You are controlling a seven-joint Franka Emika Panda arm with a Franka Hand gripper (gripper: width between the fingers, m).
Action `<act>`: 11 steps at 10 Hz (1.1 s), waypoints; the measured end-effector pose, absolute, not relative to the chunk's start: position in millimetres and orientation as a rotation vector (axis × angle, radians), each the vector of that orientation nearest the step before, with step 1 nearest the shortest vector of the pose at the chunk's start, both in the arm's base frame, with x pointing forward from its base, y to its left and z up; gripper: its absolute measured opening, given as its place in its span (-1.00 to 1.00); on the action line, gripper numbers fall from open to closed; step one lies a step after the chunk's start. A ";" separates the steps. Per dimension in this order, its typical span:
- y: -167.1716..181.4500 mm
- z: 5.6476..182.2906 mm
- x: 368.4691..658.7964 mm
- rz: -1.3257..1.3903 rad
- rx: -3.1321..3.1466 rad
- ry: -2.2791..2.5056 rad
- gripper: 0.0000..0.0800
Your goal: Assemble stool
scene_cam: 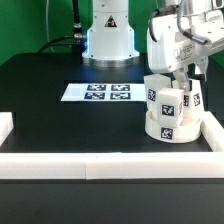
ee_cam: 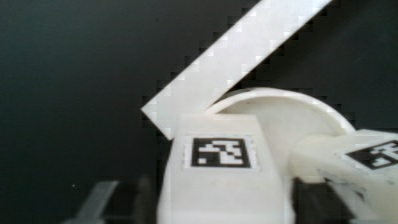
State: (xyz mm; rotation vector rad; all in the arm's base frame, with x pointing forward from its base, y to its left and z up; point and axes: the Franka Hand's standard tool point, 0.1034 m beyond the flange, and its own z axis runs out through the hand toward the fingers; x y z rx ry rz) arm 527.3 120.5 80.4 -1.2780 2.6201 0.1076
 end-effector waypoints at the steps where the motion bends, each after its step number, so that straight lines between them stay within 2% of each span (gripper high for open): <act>1: 118.6 86.6 530.0 0.104 -1.323 2.584 0.23; 2: 121.4 95.9 531.8 0.114 -1.351 2.554 0.51; 3: 126.4 106.7 533.3 0.123 -1.347 2.535 0.59; 4: 128.3 111.7 534.4 0.105 -1.355 2.510 0.59; 7: 127.6 106.7 532.4 0.063 -1.714 2.307 0.62; 11: 130.8 107.2 535.7 0.015 -2.348 1.771 0.62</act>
Offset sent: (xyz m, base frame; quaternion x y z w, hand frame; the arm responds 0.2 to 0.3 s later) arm -0.0041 0.0171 0.0319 0.0397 -0.0535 0.0607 0.9959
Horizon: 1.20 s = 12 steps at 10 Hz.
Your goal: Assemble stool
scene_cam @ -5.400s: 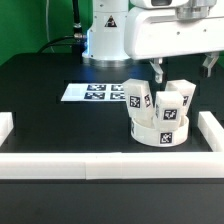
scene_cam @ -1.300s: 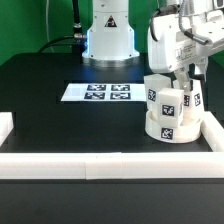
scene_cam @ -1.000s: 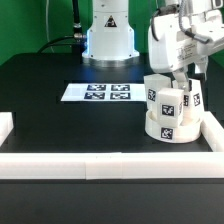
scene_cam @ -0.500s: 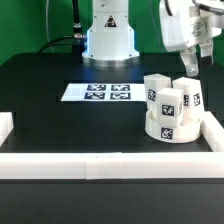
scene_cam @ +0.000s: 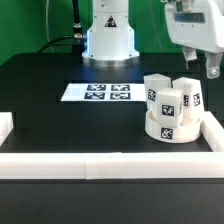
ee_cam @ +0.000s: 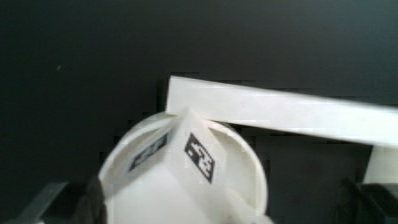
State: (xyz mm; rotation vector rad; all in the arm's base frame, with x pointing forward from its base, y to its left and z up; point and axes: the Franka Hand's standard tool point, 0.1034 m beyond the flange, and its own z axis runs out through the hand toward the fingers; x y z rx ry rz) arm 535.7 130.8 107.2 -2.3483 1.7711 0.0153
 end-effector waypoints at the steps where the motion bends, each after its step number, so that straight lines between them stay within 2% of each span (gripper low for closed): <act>1: 130.6 106.7 535.4 0.005 -2.414 1.681 0.62; 4: 128.8 106.5 535.4 -0.031 -2.607 1.381 0.62; 8: 123.6 108.5 538.8 -0.105 -2.954 0.556 0.62; 12: 119.3 108.3 539.5 -0.129 -3.020 0.198 0.62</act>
Offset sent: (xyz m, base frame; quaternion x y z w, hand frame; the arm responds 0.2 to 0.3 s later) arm 0.0000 0.0000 0.0000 0.0000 0.0000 -0.1296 0.9916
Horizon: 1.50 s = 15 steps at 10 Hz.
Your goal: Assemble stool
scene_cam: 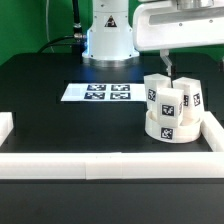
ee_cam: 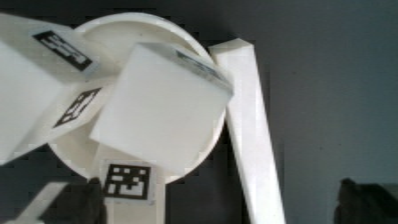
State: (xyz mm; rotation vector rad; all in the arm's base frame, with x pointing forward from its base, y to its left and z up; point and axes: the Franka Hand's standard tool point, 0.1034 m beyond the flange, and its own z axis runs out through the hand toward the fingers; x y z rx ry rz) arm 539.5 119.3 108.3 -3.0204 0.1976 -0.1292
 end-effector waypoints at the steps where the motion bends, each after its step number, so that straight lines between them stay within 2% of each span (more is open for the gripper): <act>1: 119.2 107.6 538.9 -0.132 -3.052 0.001 0.62; 3: 125.9 104.9 537.5 -0.105 -3.071 -0.482 0.62; 7: 123.4 105.1 539.0 -0.090 -3.013 -0.858 0.62; 9: 121.5 99.7 535.9 -0.093 -2.967 -1.072 0.62; 13: 122.7 79.5 528.9 -0.088 -2.952 -1.242 0.62; 15: 117.4 76.5 528.6 -0.080 -2.961 -1.226 0.62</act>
Offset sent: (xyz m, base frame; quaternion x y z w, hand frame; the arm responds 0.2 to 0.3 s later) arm 0.0028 0.0246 -0.0033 0.0047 -0.0446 -0.2966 0.9539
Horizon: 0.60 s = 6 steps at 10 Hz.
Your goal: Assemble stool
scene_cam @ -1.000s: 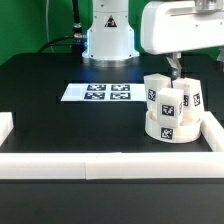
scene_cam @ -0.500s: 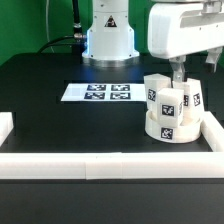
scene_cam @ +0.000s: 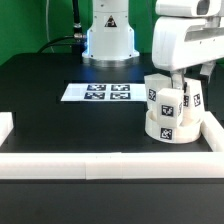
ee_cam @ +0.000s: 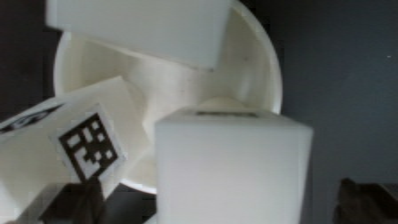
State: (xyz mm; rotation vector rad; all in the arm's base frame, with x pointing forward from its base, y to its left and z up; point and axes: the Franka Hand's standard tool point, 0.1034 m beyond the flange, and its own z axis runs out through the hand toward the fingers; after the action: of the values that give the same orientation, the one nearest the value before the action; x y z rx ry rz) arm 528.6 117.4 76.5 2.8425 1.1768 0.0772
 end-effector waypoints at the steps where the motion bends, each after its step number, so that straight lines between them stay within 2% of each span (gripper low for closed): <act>1: 117.4 76.0 528.5 0.081 2.843 1.172 0.52; 2: 117.2 76.1 528.6 0.081 2.845 1.168 0.52; 3: 116.8 76.1 528.7 0.082 2.845 1.166 0.08; 4: 116.9 76.6 529.0 0.084 2.851 1.154 0.08; 5: 116.7 76.8 529.2 0.085 2.864 1.121 -0.15; 6: 116.7 76.8 529.2 0.085 2.864 1.121 -0.15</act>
Offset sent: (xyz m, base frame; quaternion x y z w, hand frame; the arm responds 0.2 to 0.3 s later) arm 0.0000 0.0000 0.0000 0.0000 0.0000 0.0000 1.0000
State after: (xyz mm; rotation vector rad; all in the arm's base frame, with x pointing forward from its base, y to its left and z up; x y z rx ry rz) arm 529.2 116.7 76.8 2.8642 1.1210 0.0855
